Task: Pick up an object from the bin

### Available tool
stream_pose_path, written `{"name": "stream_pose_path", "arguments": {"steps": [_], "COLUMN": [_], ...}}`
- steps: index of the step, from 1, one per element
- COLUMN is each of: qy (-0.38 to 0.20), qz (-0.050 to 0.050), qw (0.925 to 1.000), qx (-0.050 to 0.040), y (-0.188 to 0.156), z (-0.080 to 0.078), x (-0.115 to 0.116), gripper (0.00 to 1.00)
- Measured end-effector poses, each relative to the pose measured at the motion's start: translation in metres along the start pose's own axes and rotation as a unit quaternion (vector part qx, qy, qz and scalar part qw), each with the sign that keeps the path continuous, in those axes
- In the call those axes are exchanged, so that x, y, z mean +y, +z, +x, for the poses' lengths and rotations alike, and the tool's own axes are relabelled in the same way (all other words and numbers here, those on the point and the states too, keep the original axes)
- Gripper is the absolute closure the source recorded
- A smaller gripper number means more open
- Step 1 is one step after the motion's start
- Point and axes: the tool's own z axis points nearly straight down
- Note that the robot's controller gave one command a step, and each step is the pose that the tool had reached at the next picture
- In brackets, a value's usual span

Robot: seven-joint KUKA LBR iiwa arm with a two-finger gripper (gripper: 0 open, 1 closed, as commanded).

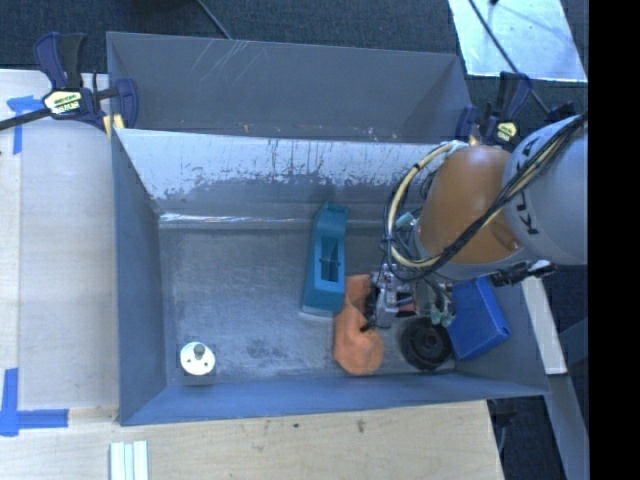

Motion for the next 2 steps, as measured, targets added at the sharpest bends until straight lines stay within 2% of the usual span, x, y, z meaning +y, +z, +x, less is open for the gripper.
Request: {"name": "stream_pose_path", "arguments": {"steps": [1, 2], "qy": [-0.012, -0.013], "qz": [0.001, -0.001], "qw": [0.9999, 0.9999], "qx": [-0.0004, 0.0006], "y": [0.000, -0.013], "z": [0.001, -0.001], "x": [0.033, 0.038], "gripper": [1.00, 1.00]}}
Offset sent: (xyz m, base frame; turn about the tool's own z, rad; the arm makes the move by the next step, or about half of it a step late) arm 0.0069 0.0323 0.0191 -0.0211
